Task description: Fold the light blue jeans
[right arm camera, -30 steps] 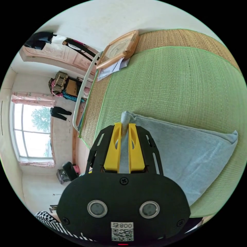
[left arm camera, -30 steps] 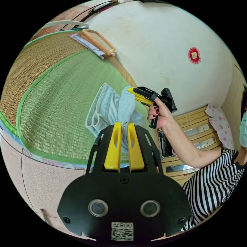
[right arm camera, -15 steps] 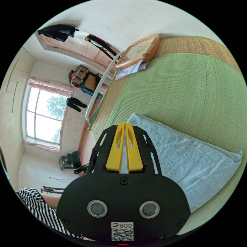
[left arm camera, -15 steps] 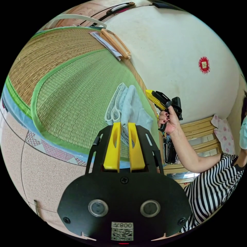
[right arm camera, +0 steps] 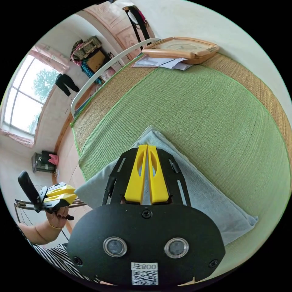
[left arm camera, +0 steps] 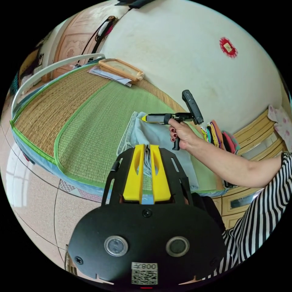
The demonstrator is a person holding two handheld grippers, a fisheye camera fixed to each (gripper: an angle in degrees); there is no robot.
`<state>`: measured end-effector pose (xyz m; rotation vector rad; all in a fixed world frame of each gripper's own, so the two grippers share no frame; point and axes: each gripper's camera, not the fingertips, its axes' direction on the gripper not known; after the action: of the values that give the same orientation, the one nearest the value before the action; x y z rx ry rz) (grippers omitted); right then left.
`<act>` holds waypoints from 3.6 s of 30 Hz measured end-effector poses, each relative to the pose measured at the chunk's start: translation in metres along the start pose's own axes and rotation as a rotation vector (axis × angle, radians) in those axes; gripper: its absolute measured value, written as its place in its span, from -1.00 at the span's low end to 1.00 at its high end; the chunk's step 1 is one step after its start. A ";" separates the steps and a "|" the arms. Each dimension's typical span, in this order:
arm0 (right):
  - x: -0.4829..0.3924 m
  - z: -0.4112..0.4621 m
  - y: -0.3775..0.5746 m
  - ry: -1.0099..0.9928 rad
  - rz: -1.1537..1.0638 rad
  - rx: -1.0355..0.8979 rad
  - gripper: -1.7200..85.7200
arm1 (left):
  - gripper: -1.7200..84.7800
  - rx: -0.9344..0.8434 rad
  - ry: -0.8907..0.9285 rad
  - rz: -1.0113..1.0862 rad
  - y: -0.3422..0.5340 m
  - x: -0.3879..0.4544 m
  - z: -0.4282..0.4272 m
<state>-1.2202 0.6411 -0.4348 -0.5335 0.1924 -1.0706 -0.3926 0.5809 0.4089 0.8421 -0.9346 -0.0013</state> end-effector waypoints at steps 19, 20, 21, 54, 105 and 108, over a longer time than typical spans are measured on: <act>-0.033 -0.066 0.006 0.063 -0.060 0.097 -0.96 | -0.95 -0.199 -0.136 0.049 -0.017 0.024 0.049; -0.031 -0.053 0.001 0.060 -0.059 0.043 -0.96 | -0.95 -0.199 -0.142 0.052 -0.019 0.027 0.048; -0.031 -0.045 -0.001 0.065 -0.057 0.013 -0.96 | -0.96 -0.199 -0.146 0.057 -0.019 0.028 0.048; 0.063 -0.044 0.319 -0.109 0.165 0.107 -0.96 | -0.96 -0.233 -0.153 0.146 -0.052 0.111 -0.002; -0.054 0.217 0.484 -0.421 0.351 -0.035 -0.96 | -0.94 -0.304 0.182 0.055 -0.068 0.201 0.000; -0.054 0.227 0.505 -0.451 0.399 -0.027 -0.96 | -0.91 -0.420 0.276 0.103 -0.055 0.225 0.029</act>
<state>-0.7606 0.9471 -0.4995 -0.7131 -0.0836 -0.5425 -0.2548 0.4472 0.5422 0.3919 -0.6817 0.0076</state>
